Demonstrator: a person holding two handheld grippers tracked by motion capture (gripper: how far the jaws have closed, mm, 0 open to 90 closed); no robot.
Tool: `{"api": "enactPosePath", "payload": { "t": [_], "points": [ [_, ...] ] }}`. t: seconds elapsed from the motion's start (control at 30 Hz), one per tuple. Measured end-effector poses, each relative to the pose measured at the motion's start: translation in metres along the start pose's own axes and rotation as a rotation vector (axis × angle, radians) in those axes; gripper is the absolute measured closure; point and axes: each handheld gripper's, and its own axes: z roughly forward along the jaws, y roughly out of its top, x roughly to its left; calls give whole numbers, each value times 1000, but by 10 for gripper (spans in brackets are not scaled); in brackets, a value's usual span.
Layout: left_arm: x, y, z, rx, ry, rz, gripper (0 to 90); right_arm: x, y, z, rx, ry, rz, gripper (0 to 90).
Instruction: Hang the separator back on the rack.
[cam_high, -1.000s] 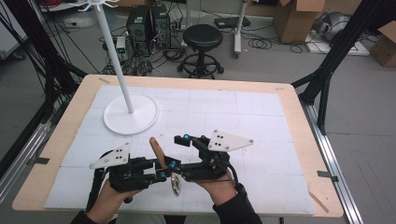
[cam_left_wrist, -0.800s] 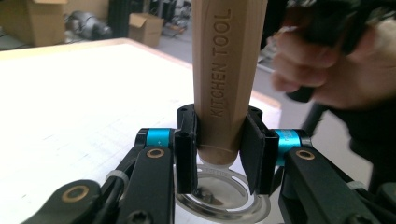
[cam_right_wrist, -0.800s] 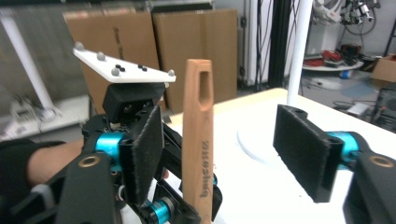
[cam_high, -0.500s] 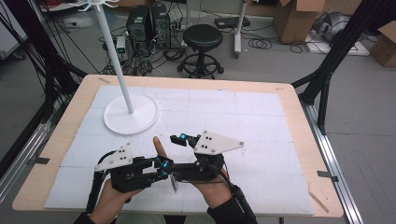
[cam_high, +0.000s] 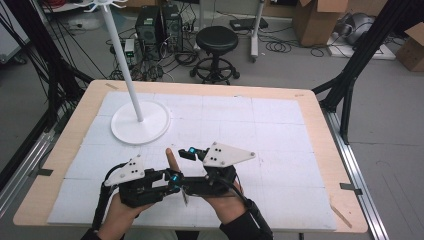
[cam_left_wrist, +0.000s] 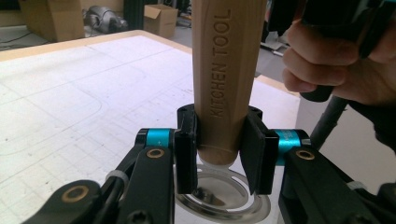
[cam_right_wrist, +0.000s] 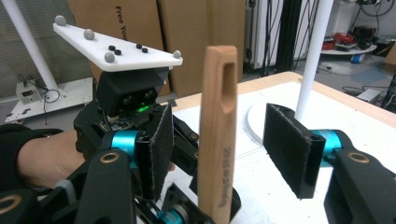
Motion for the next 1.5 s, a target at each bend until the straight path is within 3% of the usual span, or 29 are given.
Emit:
{"api": "enactPosePath", "payload": {
  "t": [0.17, 0.4, 0.53, 0.7, 0.77, 0.8, 0.87, 0.97, 1.1, 1.33, 1.5],
  "points": [
    [-1, 0, 2, 22, 29, 2, 686, 3, 2, 6, 14, -8, -6, 494],
    [-3, 1, 1, 24, 47, 1, 686, 3, 3, 8, 34, -45, -12, 699],
    [-4, 2, 1, 25, 56, 8, 686, 4, 4, 7, 35, -59, -15, 710],
    [-3, 3, -1, 9, 24, 2, 684, 8, 7, 5, 34, -61, -34, 714],
    [-3, 3, -2, -3, -10, -6, 679, 9, 8, 4, 28, -47, -33, 715],
    [-1, 3, -3, -20, -50, -19, 672, 8, 8, 3, 26, -37, -33, 715],
    [2, 5, -7, -55, -120, -46, 600, 6, 10, -2, 0, 4, -21, 716],
    [5, 9, -13, -90, -202, -36, 510, 0, 12, -11, -33, 79, 3, 717],
    [7, 13, -20, -148, -302, -8, 472, -8, 11, -21, -82, 196, 24, 717],
    [7, 12, -20, -130, -391, 28, 467, -11, 4, -21, -83, 341, 27, 718],
    [5, 10, -18, -115, -481, 48, 489, -12, 3, -17, -78, 468, 31, 717]
  ]
}}
